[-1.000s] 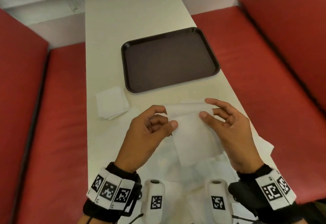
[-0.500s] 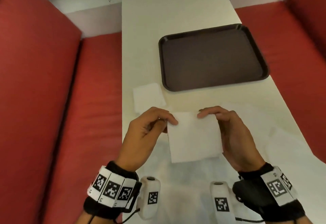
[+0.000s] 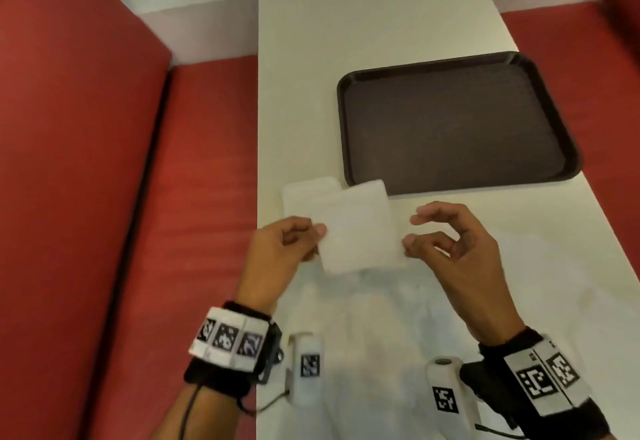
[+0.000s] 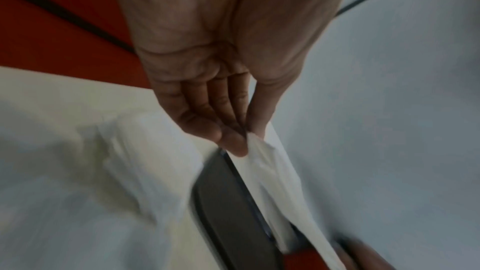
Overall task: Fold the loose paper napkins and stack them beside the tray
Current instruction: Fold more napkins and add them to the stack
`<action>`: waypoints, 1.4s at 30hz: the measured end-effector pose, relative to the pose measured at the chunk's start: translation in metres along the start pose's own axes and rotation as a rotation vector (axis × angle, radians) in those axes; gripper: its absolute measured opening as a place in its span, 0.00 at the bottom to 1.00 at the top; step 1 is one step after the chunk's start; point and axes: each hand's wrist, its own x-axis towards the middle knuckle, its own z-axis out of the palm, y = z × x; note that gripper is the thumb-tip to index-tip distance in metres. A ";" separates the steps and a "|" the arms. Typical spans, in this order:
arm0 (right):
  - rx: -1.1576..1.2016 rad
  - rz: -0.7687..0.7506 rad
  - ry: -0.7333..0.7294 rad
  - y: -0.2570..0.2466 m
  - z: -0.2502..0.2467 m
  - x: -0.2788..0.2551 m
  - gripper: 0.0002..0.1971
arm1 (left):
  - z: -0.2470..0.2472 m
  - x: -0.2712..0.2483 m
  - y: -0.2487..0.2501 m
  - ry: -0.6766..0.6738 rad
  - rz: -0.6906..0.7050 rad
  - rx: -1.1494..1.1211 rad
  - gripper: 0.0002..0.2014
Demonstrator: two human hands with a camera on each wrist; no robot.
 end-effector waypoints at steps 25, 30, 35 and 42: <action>-0.325 0.104 0.241 0.036 -0.199 -0.121 0.15 | 0.148 -0.103 -0.030 -0.415 0.242 0.867 0.03; -0.677 0.196 -0.051 0.085 -0.209 -0.152 0.11 | 0.203 -0.147 -0.080 -0.423 0.236 0.909 0.07; -1.009 0.218 -0.251 0.114 -0.185 -0.162 0.19 | 0.215 -0.158 -0.112 -0.369 0.282 1.066 0.12; -1.033 0.075 -0.174 0.128 -0.176 -0.161 0.13 | 0.211 -0.157 -0.120 -0.384 0.420 1.126 0.14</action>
